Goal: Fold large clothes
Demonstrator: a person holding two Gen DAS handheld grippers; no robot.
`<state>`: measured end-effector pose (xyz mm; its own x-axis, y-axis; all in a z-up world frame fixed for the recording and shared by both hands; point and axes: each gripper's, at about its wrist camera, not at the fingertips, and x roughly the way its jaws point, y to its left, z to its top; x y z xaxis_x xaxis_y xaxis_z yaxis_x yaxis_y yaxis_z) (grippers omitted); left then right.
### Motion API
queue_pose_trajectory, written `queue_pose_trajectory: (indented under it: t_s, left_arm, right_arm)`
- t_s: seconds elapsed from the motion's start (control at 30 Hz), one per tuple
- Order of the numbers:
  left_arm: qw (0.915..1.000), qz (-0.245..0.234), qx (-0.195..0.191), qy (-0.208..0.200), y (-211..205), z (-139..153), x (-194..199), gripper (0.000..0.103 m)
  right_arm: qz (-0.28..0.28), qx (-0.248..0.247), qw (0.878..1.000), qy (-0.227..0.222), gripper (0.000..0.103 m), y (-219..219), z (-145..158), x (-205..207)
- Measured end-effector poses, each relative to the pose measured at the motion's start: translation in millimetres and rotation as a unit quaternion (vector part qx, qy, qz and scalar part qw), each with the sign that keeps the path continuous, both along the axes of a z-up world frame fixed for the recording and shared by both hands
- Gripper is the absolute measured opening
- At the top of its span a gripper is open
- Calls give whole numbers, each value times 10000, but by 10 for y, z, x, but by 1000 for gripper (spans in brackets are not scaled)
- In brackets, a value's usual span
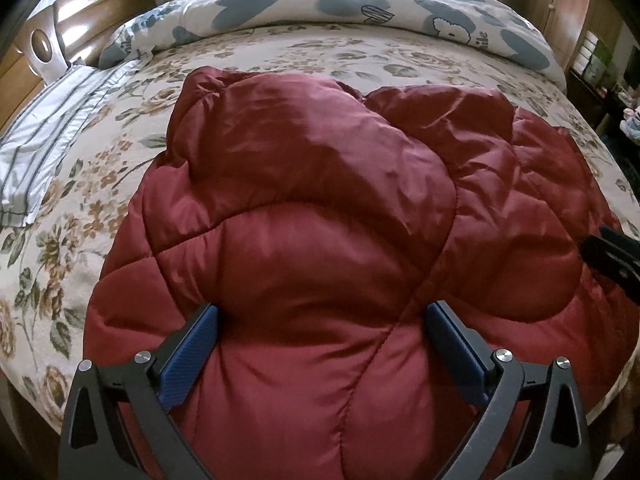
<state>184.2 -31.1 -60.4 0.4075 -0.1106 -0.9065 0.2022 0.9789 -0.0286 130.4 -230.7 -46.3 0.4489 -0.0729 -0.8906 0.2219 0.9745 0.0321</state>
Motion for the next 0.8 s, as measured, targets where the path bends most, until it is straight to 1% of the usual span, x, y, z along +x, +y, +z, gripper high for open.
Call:
queue_pose_trajectory:
  t_s: [0.03,0.1,0.17,0.23,0.37,0.53,0.6,0.7,0.8]
  left_arm:
    - [10000,-2,-2,-1,-1,-4,1,103]
    - [10000,-9,0,-5,1,0,0,103]
    - [10000,-21,13,-18,-5,-4,-1,103]
    - [10000,-26,31,-29,-9,-11,-3,103]
    - [10000,-49,35,-29,-3,-24,3,103]
    - [10000,-78,49,-22,-3,-27,4,103]
    - [10000,-75,-23,-7,10,17,29,103]
    - [9999,17,-117,2,90,71,157,103]
    - [9995,271,-165,55,217,74,392,103]
  right_arm:
    - [-67,-61,9999,60,90,-58,-60,40]
    - [-220,-19,9997,72,91,-189,-149,64]
    - [-447,124,9989,53,91,-370,-217,88]
    - [-550,265,9981,39,91,-447,-236,97]
    - [-587,210,9981,17,91,-453,-271,102]
    - [-622,271,9977,-18,91,-478,-297,101]
    - [-621,288,9976,-21,91,-489,-297,104]
    - [-620,338,9975,-40,91,-517,-298,100]
    - [-621,339,9975,-47,92,-521,-298,91]
